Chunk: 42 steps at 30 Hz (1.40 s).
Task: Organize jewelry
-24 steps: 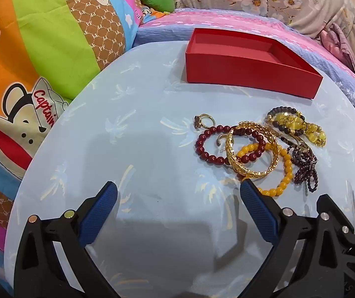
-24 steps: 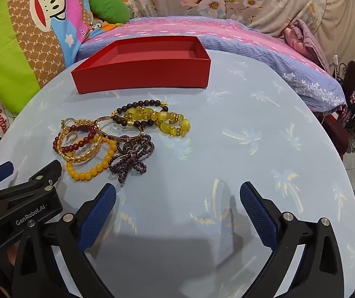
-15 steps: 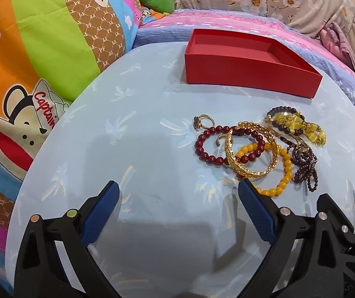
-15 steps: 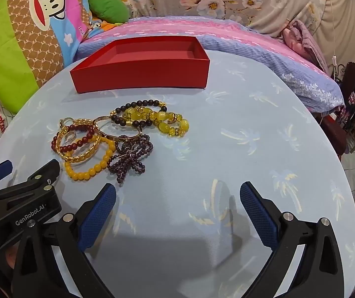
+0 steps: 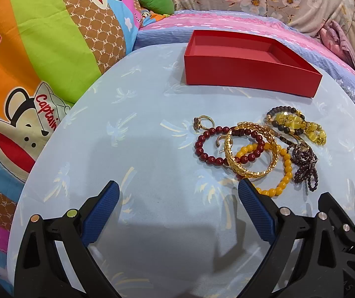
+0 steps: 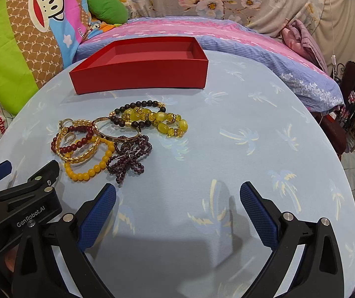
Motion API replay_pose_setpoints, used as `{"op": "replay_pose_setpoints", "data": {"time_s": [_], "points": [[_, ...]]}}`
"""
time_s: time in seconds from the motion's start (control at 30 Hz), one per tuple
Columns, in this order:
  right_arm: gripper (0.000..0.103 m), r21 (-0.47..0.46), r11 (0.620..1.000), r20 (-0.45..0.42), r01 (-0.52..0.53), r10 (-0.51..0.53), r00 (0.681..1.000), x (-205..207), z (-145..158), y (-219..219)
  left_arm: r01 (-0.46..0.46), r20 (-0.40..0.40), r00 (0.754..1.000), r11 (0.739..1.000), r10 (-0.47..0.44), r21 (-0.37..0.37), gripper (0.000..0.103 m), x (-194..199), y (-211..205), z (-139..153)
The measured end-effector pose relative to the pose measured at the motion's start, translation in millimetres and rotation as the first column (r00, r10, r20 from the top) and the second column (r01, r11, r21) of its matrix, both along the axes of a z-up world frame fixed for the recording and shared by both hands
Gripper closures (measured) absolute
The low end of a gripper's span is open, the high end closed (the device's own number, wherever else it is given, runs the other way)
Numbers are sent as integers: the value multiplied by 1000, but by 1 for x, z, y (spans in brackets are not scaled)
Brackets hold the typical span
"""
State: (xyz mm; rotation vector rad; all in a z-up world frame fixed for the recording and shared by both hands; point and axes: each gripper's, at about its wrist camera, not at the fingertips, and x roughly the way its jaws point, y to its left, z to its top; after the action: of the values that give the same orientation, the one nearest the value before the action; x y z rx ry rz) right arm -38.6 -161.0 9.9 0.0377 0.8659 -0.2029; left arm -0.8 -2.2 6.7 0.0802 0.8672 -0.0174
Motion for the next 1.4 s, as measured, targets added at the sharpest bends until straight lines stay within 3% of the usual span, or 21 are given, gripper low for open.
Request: {"op": "replay_pose_setpoints", "data": {"time_s": [1.4], "points": [[6, -12, 1000, 12, 9, -9, 1000, 1, 1, 6, 0, 20, 1000, 1000, 0, -5, 12, -3, 0, 1]]}}
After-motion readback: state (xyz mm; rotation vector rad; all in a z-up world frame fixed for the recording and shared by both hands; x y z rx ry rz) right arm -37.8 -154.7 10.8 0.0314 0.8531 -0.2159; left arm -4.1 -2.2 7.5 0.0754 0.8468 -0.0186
